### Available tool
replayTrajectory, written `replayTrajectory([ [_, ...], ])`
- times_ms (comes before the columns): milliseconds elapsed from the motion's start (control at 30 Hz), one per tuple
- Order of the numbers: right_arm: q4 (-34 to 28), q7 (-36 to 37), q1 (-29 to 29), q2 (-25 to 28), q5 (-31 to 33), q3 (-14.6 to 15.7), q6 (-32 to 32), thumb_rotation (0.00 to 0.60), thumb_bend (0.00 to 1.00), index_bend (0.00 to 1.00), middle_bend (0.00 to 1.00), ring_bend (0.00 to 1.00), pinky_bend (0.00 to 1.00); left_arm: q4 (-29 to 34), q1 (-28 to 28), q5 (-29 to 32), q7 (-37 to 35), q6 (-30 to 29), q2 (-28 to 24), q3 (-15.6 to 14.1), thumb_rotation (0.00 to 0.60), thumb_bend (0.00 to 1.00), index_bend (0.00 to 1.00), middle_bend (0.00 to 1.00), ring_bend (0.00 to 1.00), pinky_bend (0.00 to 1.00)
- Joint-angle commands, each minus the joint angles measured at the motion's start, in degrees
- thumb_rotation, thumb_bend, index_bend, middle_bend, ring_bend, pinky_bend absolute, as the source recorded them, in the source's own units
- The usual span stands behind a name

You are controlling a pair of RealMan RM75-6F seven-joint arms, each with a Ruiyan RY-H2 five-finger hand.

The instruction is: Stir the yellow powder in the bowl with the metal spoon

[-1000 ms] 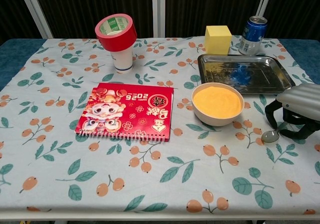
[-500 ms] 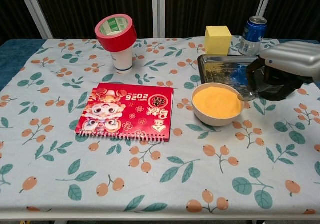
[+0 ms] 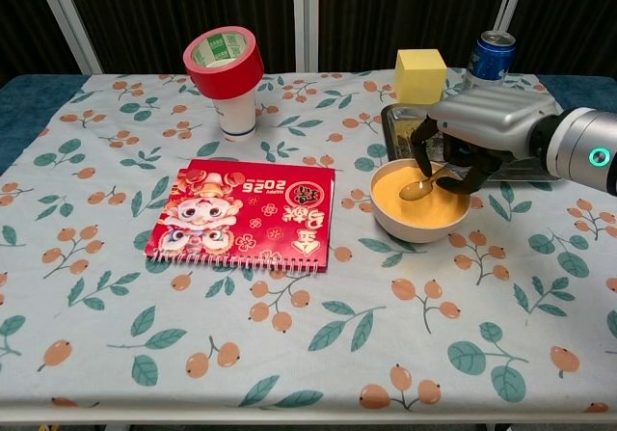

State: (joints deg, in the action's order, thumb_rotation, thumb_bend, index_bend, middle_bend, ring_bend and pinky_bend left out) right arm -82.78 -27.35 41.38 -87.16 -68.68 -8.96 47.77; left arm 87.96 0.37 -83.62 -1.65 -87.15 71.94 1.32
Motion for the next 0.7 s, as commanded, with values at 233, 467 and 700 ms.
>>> replayTrajectory([
  [233,-0.4,0.4,0.7,1.9,1.1,0.7,0.0,0.6,0.16,0.39,0.96,0.93,1.0,-0.5,-0.1,0.1,-0.3,0.4,0.3,0.1,0.6,0.22,0.19,0.18,0.12,0.12],
  [467,0.8,-0.4,1.8,1.1,1.2,1.8,-0.6,0.6,0.19,0.42,0.96,0.93,1.0,-0.3,-0.1,0.4,-0.2,0.7,0.2,0.1,0.6,0.22,0.19,0.18,0.12,0.12],
  [700,1.8,0.1,2.3,0.5,1.0,2.1,-0.1,0.6,0.2,0.46,0.96,0.93,1.0,-0.5,-0.2,0.5,-0.4,0.9,0.3,0.1,0.6,0.22,0.18,0.18,0.12,0.12],
])
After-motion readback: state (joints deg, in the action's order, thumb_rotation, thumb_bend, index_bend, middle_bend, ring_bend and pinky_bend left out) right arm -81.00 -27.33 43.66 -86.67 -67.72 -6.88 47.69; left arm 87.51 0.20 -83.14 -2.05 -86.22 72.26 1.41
